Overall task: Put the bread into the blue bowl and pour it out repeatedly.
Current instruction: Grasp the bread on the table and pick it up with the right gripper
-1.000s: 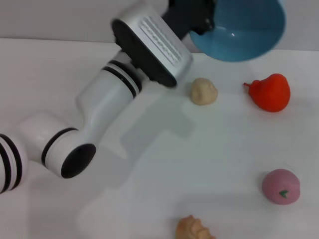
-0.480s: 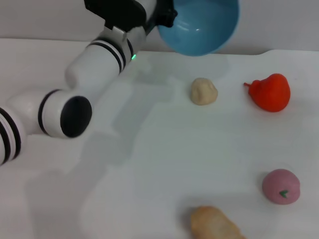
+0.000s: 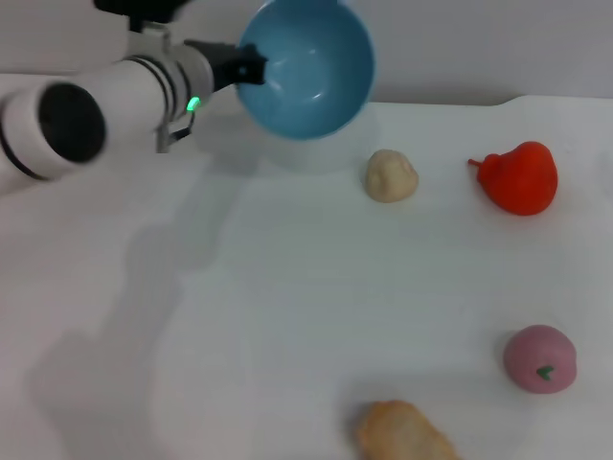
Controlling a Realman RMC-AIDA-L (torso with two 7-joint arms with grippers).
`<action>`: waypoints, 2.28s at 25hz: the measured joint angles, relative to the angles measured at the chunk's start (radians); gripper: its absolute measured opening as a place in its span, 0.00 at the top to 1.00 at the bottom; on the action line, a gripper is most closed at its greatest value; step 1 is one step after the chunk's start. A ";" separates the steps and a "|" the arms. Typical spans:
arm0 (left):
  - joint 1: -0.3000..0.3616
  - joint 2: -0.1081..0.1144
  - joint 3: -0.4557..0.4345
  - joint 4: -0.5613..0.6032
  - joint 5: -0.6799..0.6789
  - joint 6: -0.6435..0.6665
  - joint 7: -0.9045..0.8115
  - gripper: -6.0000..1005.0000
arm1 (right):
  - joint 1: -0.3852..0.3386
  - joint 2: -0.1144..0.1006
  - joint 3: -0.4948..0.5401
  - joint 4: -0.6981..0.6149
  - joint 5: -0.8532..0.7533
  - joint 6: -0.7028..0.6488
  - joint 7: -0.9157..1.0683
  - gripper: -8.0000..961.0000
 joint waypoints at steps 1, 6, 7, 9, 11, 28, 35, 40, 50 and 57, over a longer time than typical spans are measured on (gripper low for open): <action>-0.002 0.003 -0.059 -0.001 0.014 -0.067 0.002 0.99 | 0.001 0.000 0.000 0.015 0.000 0.030 -0.009 0.50; -0.002 0.006 -0.282 0.004 0.142 -0.275 0.002 1.00 | 0.007 -0.003 0.015 0.110 -0.003 0.253 -0.062 0.51; -0.003 0.007 -0.361 0.005 0.207 -0.342 -0.002 1.00 | 0.007 -0.004 0.023 0.141 -0.003 0.320 -0.078 0.51; -0.008 0.011 -0.446 0.003 0.276 -0.411 -0.010 0.99 | 0.008 -0.004 0.040 0.186 -0.003 0.424 -0.098 0.51; -0.012 0.016 -0.542 0.005 0.336 -0.489 -0.017 0.99 | 0.012 -0.005 0.066 0.228 -0.003 0.556 -0.108 0.51; 0.004 0.002 -0.614 0.072 0.393 -0.628 -0.018 0.99 | 0.210 -0.006 0.078 -0.029 -0.011 1.105 -0.036 0.53; -0.013 0.000 -0.613 0.076 0.390 -0.629 -0.015 0.99 | 0.259 0.000 -0.017 -0.117 -0.113 1.103 -0.027 0.54; -0.017 0.000 -0.613 0.076 0.388 -0.626 -0.013 0.99 | 0.286 -0.003 -0.026 -0.172 -0.130 1.125 0.003 0.54; -0.023 -0.001 -0.614 0.093 0.387 -0.622 -0.014 0.99 | 0.332 -0.007 -0.018 -0.152 -0.262 1.247 0.134 0.55; -0.024 -0.002 -0.615 0.093 0.387 -0.619 -0.014 0.99 | 0.341 -0.004 -0.021 -0.154 -0.303 1.254 0.176 0.56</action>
